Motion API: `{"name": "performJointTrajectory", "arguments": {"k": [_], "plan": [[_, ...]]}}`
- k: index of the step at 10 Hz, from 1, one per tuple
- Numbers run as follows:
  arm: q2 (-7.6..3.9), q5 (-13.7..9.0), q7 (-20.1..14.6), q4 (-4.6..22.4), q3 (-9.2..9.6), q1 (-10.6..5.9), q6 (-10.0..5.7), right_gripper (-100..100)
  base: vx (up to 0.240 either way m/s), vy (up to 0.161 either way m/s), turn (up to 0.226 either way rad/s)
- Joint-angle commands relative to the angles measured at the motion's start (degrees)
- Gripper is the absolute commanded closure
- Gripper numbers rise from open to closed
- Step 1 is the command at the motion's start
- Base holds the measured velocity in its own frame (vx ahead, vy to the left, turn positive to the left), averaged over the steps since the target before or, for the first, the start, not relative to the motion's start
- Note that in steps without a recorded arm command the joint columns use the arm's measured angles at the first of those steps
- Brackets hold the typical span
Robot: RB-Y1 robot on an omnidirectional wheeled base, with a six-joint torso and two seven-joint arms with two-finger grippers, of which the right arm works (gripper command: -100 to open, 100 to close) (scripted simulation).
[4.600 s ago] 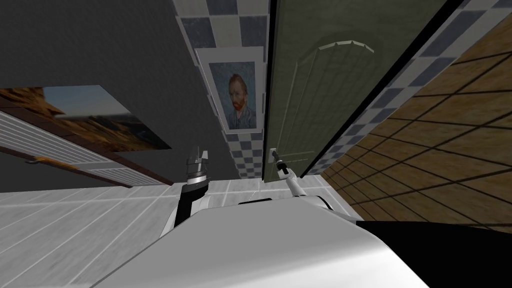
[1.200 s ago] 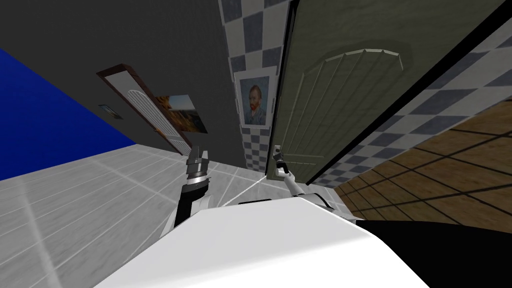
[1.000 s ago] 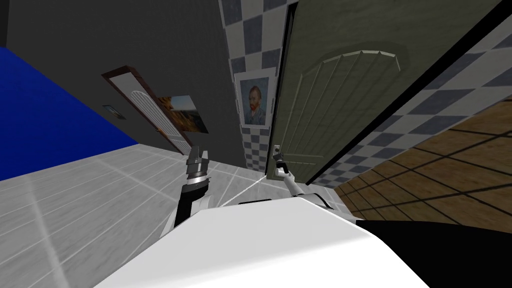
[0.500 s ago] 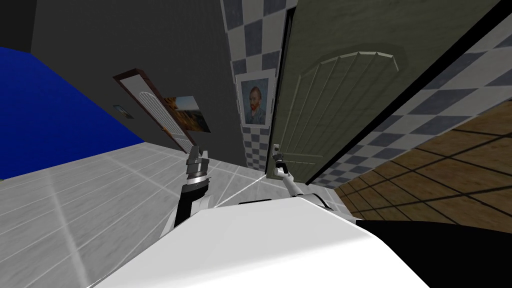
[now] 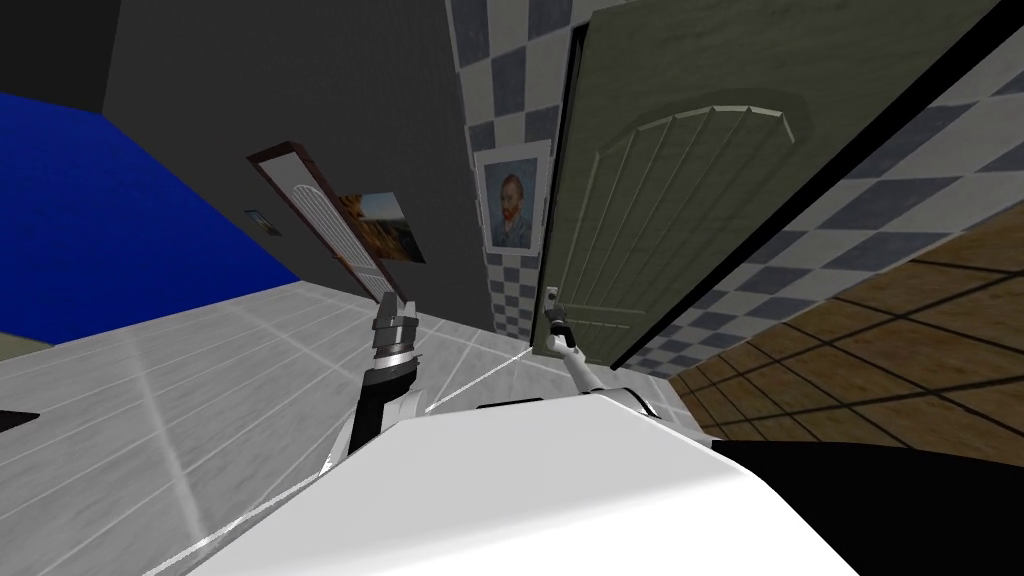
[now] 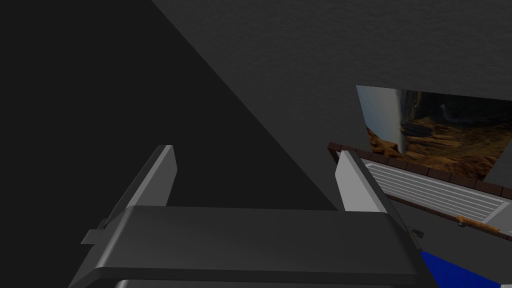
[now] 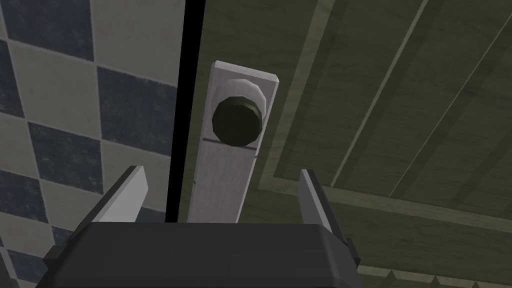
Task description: Pull the door open
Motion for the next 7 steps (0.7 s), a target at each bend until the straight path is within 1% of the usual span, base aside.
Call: {"name": "performJointTrajectory", "arguments": {"k": [1, 4, 5, 6, 7], "plan": [[0.44, -1.70, -2.72, -0.13, -0.09, -0.02, 0.20, -100, -0.084, -0.047, 0.062], [1.05, -4.16, -6.05, -0.35, -0.22, -0.02, 0.48, -100, -0.079, -0.023, 0.041], [0.89, -3.60, -5.26, -0.22, -0.17, -0.06, 0.36, -100, -0.036, -0.008, 0.009], [-1.03, -4.08, -7.03, -0.08, -0.39, 0.62, 0.35, -100, 0.102, 0.003, 0.128], [-1.75, -4.22, -7.60, -0.03, -0.47, 0.87, 0.34, -100, 0.178, 0.025, 0.143]]}}
